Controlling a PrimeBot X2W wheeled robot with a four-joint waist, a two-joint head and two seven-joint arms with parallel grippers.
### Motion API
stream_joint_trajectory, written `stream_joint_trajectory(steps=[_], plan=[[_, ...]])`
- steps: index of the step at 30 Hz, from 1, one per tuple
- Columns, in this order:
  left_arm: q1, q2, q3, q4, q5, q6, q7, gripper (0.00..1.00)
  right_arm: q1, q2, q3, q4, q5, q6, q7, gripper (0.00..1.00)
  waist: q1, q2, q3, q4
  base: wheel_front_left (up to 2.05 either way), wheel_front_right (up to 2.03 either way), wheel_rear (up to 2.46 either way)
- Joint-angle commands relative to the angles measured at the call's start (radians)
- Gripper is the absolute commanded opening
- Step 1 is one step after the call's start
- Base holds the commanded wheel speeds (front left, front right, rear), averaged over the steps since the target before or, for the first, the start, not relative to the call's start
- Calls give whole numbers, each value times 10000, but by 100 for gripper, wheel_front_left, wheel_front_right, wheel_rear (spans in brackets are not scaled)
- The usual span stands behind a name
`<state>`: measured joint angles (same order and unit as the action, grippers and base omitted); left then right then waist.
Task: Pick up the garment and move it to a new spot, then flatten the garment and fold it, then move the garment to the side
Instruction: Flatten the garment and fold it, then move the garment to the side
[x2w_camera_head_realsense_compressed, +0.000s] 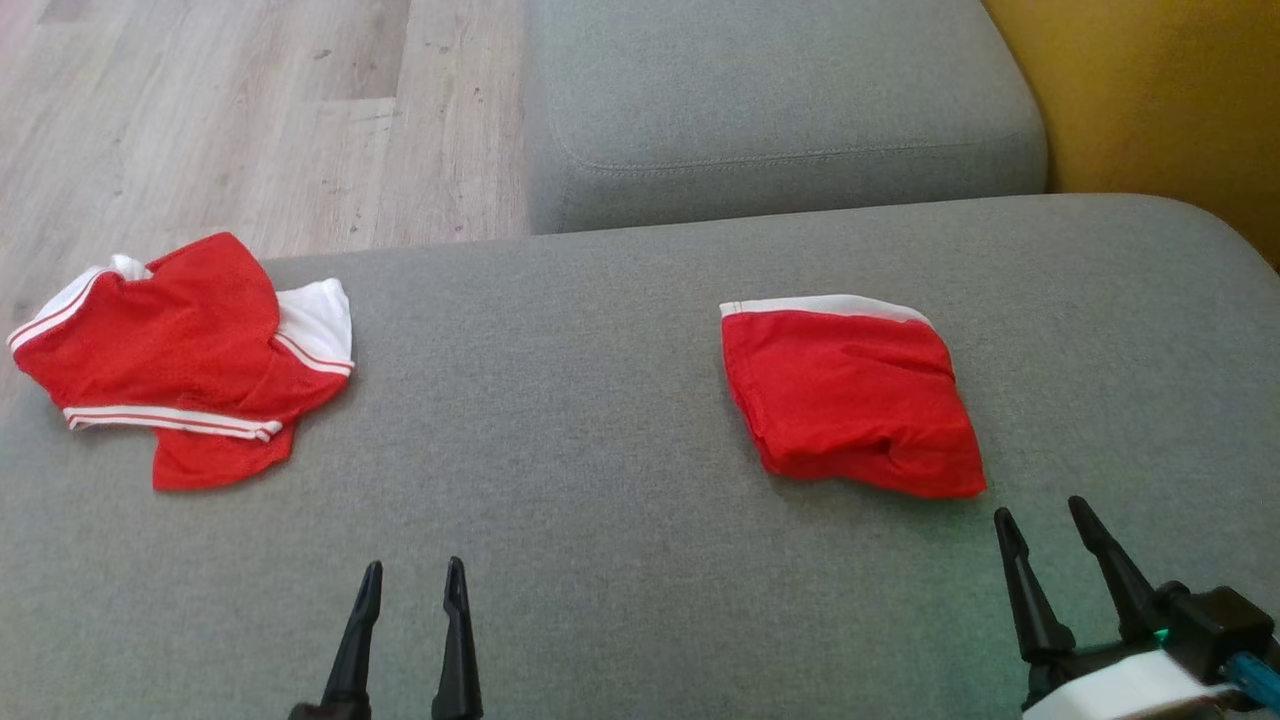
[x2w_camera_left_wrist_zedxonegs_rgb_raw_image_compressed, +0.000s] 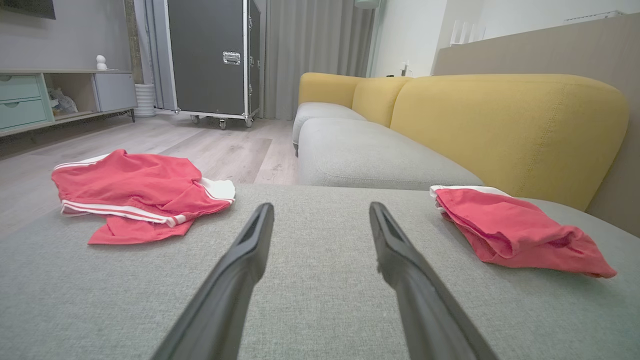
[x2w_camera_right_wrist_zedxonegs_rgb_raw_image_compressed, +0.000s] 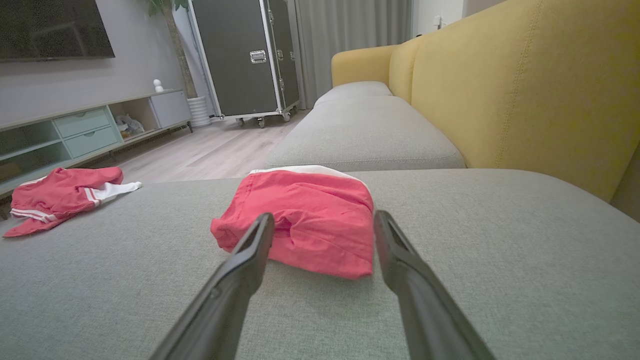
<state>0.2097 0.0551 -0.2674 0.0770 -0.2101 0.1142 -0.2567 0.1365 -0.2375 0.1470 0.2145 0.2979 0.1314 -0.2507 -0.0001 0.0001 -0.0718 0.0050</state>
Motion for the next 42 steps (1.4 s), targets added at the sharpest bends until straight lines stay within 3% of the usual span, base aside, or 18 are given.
stream_joint_trajectory(steps=[1, 25, 33, 35, 42], plan=[[-360, -49, 340, -374, 63, 13, -51, 100, -236, -182, 132, -246, -2, -7, -110, 100, 1, -1, 12, 7, 0, 0, 0], [-571, -49, 120, -496, 14, 97, -51, 100, -411, -356, 157, 77, 137, -7, -110, 100, 1, -1, 521, 381, 0, 0, 0], [-877, -49, -180, -693, 86, 177, -51, 100, -1400, -786, 341, 980, 912, -7, -96, 100, 1, -1, 1317, 580, 0, 0, 0], [-1203, -49, -375, -737, 138, 213, -51, 100, -2620, -1280, 545, 1592, 1392, -7, 361, 100, 1, -1, 1884, 675, 0, 0, 0], [-1743, -49, -741, -680, 124, 260, -51, 100, -4466, -1701, 473, 3241, 2761, -7, 2237, 100, 1, -1, 2513, 986, 0, 0, 0]])
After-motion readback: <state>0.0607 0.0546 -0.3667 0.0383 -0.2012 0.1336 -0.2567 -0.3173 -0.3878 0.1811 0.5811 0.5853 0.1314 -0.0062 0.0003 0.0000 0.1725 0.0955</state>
